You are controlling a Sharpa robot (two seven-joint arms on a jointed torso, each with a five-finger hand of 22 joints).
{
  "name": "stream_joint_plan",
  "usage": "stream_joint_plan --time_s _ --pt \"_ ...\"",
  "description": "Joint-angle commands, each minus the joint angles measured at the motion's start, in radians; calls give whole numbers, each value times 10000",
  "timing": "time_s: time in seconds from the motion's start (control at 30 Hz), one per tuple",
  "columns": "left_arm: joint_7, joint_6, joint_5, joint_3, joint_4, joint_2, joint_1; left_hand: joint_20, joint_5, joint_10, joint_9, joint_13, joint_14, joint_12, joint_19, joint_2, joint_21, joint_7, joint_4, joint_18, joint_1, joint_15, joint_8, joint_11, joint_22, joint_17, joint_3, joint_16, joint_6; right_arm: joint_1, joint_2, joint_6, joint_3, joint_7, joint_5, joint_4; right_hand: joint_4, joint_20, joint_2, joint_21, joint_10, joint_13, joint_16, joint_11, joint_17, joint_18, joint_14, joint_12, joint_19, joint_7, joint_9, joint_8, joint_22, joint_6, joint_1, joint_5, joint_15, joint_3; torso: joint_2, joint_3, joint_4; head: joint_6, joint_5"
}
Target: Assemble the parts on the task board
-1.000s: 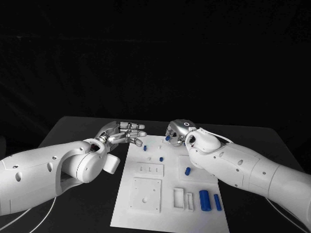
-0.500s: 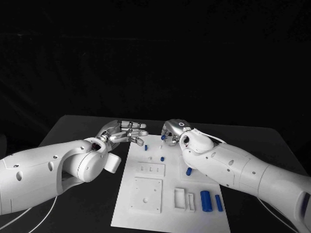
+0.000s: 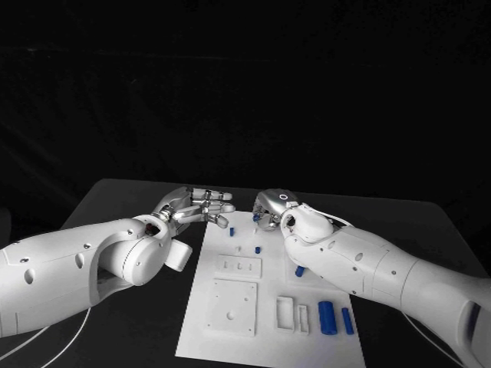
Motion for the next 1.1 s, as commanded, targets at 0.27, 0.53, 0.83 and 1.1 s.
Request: stream_joint_plan --time_s 0.27,0.53,0.83,1.1 --pt "37 92 -54 9 15 29 45 10 50 -47 7 4 -72 -49 -34 24 30 67 -11 195 16 29 -12 -12 9 -8 30 52 -25 -33 -83 255 -35 -374 -400 -62 8 -27 -1 -153 75 11 -22 12 -4 -124 -20 52 161 -150 86 48 533 282 68 33 -64 115 20 -20 -26 -48 20" --pt "35 95 -54 9 -6 29 46 10 50 -47 7 4 -72 -49 -34 24 30 67 -11 195 16 29 -12 -12 9 -8 30 52 -25 -33 -122 266 -36 -467 -507 -6 8 -27 -6 -145 82 11 -18 8 -3 -126 -17 53 172 -153 87 51 557 288 72 28 -65 122 14 -27 -14 -60 18" --pt "29 95 -54 8 -39 11 46 10 50 -47 7 4 -72 -49 -34 24 30 67 -11 195 16 29 -12 -12 9 -8 30 52 -25 -36 -227 169 -36 -535 -571 165 7 -30 -20 -159 93 11 -12 4 0 -128 -18 53 194 -158 88 51 590 304 78 15 -68 137 34 -32 -33 -50 34" --pt "12 96 -55 8 -59 22 46 11 50 -57 6 4 -71 -49 -42 20 52 67 -5 195 10 30 -13 -10 -14 -13 32 54 -43 -36 -186 254 -36 -349 -206 113 146 127 -239 -680 -720 -3 -82 251 -46 -60 -15 48 110 2 -1 17 491 -375 -93 7 156 11 34 -49 -29 -42 14"
